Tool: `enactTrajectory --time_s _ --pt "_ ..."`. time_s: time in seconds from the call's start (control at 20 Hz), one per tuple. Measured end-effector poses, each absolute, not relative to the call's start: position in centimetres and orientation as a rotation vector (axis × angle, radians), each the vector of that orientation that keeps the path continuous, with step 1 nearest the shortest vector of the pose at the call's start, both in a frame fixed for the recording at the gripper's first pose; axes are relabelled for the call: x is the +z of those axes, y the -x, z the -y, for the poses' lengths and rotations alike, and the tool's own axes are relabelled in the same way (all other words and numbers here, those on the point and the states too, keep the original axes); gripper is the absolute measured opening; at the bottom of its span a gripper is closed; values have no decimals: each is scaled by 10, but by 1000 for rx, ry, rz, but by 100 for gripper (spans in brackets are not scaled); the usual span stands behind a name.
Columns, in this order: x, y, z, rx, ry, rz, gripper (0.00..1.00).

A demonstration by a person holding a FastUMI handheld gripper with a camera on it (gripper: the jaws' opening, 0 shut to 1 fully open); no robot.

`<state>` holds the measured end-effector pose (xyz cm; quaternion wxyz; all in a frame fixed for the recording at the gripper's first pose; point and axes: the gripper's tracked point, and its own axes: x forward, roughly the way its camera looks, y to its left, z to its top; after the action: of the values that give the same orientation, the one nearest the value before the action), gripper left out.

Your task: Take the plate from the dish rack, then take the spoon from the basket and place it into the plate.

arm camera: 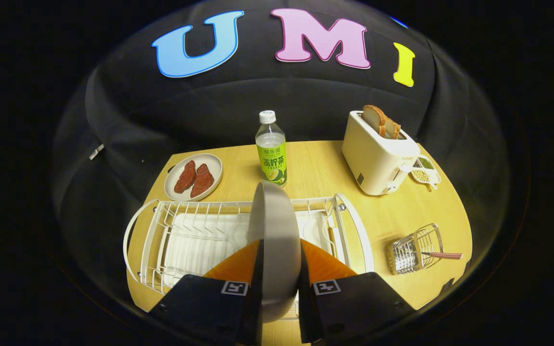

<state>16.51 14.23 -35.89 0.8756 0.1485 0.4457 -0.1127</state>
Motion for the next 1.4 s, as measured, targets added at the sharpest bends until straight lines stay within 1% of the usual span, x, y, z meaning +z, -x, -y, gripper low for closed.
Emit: enactTrajectory --time_s 0.1,0.25,0.35,0.5,0.6,0.85,1.05,1.25,1.4 --pt "-352 -169 -134 -247 -275 -918 34" --pt "-340 -180 -116 -254 -153 -881 30" --pt "-336 -181 -119 -242 -124 -887 28" --pt "-331 -188 -106 -270 -60 -859 28" --pt "-323 -194 -110 -250 -15 -853 26" --pt "-297 -205 -106 -233 8 -801 26" --pt "-279 -189 -95 -191 -57 -765 26" --pt "-269 -155 -76 -157 -144 -774 26" --pt "-261 -124 -75 -70 -273 -780 26"
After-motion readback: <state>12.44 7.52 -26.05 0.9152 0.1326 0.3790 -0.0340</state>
